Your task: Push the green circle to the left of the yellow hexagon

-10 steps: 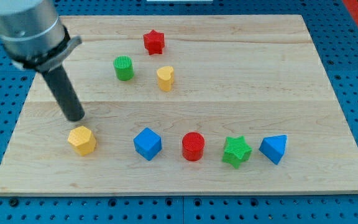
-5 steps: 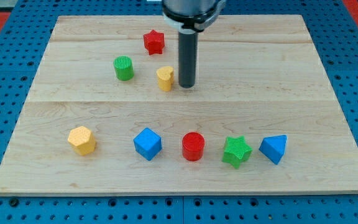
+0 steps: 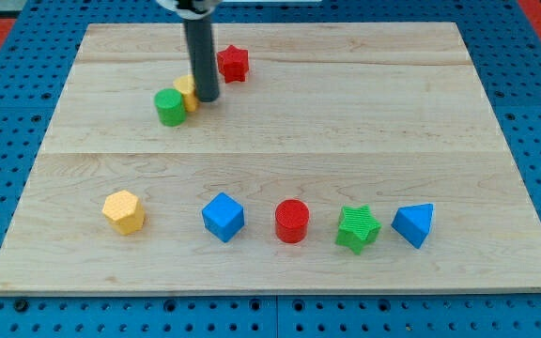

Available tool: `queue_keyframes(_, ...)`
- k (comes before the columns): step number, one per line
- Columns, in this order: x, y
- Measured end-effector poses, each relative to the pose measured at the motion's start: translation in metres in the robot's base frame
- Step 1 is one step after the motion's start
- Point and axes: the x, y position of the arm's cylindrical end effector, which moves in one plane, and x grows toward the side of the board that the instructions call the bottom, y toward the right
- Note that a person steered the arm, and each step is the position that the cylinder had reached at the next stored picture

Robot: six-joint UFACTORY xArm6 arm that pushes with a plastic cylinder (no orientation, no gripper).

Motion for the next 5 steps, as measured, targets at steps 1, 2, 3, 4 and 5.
queue_keyframes(1, -0.007, -0.035)
queue_keyframes(2, 0.021, -0.052)
queue_keyframes(3, 0.03, -0.035)
queue_keyframes(4, 0.047, -0.026)
queue_keyframes(5, 0.073, -0.026)
